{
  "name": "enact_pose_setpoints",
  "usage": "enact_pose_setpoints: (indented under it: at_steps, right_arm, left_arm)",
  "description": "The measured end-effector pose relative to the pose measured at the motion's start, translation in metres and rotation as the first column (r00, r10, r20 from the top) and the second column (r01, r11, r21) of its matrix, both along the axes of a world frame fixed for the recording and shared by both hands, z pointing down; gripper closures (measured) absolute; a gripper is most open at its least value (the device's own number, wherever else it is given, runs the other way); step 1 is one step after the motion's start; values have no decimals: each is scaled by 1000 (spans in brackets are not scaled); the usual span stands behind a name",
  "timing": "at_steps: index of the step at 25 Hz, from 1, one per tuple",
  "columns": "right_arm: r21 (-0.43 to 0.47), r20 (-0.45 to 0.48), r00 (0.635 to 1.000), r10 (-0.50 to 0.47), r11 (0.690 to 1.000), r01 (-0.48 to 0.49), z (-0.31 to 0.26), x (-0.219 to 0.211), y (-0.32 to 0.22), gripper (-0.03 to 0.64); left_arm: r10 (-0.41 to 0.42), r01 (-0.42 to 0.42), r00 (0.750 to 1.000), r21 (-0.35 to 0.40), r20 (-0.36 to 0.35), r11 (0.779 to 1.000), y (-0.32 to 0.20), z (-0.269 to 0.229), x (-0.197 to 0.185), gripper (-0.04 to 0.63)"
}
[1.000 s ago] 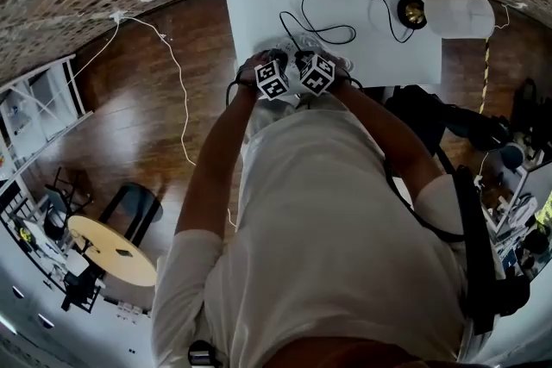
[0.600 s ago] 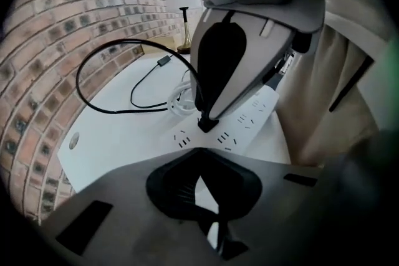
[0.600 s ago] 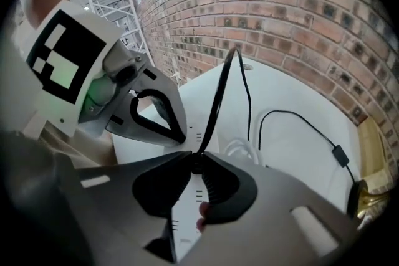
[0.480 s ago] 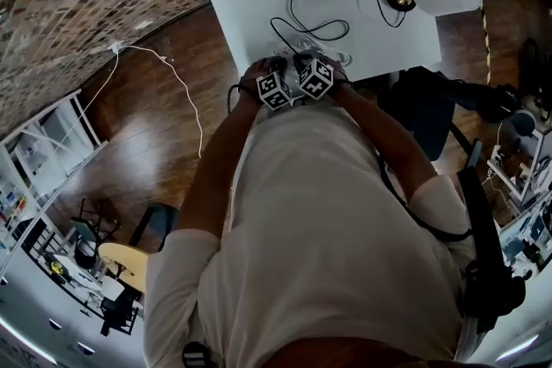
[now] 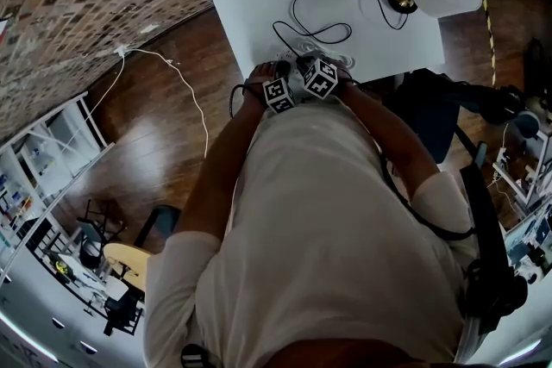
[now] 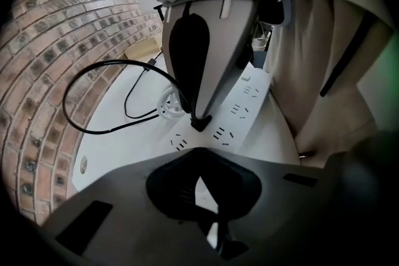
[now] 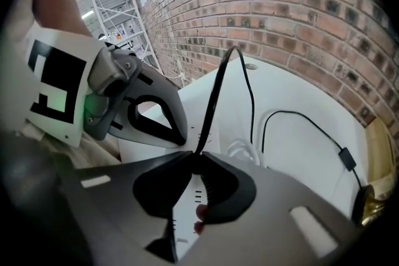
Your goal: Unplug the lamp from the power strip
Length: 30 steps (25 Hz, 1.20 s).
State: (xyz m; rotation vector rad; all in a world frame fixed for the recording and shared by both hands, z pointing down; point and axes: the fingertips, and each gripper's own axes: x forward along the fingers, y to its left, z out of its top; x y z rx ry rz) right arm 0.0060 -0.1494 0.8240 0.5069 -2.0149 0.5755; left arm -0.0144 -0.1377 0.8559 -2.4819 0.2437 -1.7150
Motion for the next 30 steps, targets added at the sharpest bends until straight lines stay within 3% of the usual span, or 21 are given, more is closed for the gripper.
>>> enact_pose_setpoints:
  at_steps: [4,8,23,30]
  right_arm:
    - [-16,-22,1000,-12,1000,12,0,-3,-2,571]
    - [55,1,1000,-25,998,25,-1,0,1,578]
    - [11,-11,999,-53,999,53,2,-5,-2,580]
    - [22,-6,999,-50,998,50,0,-5,-1,581]
  left_arm:
    - [-16,16,999,-21,33,1000,-1,2,-2,607]
    - [-5,8,998,-46,67,999,1,3,0,607]
    - [-41,39,987,21,152,999,-2,6,-6,609]
    - [-35,32,981,17,188,999,0,5,-5,609]
